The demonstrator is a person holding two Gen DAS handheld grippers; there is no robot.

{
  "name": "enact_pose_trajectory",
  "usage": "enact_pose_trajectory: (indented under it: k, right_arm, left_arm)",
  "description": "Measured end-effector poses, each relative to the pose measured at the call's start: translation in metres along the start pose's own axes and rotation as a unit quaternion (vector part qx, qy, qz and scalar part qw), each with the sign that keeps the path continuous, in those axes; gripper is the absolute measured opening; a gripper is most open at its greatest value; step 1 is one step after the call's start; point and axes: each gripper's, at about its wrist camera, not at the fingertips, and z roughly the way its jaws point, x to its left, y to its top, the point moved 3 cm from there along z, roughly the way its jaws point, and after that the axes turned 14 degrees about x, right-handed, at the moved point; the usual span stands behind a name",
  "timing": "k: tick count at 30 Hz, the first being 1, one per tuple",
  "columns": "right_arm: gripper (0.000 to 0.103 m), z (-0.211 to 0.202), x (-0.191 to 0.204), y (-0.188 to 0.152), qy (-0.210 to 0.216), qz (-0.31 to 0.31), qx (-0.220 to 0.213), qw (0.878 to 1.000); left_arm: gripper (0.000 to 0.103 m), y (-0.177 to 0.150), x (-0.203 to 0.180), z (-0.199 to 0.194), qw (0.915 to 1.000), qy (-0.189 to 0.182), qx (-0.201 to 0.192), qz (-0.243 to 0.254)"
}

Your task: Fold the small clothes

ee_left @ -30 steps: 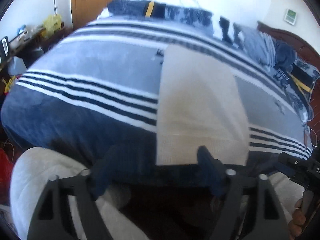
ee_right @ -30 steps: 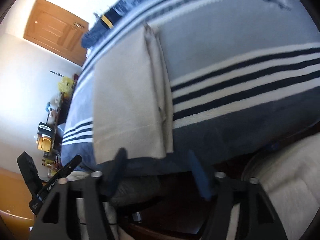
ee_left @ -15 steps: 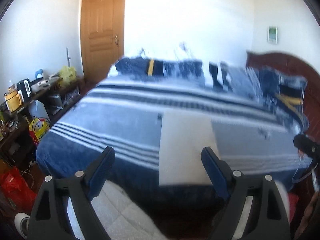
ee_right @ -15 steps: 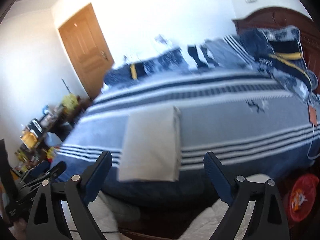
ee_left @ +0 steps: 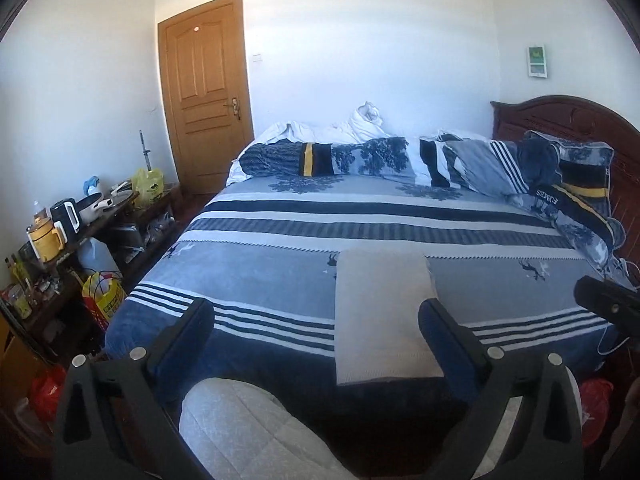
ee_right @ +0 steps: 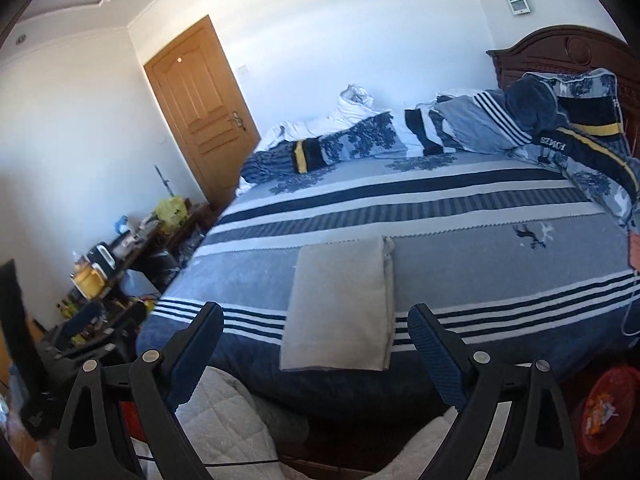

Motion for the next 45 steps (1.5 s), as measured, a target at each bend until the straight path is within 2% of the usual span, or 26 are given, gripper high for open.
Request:
enact_pose_trajectory:
  k: [4,10,20,45]
  right_arm:
    - [0.096,0.0,0.007,0.0,-0.055,-0.013,0.0,0.998]
    - [0.096,-0.007,0.017,0.0,-0.094,-0.016,0.0,0.995]
    - [0.096,-0.006,0.014,-0.001,-0.104,-0.014,0.008,0.994]
    - [0.096,-0.001,0.018,-0.006,-0.118,-0.028,0.02,0.992]
  left_arm:
    - [0.102,0.001,0.0,-0.003,0.9999,-0.004,0.006,0.008]
    - [0.102,0.001,0.001,-0.012,0.9998,-0.018,0.008,0.007]
    - [0.102,-0.001,0.0,-0.01,0.9996,-0.022,0.015,-0.005]
    - [0.102,-0.006,-0.006,-0.011,0.9994,-0.026,0.023,0.005]
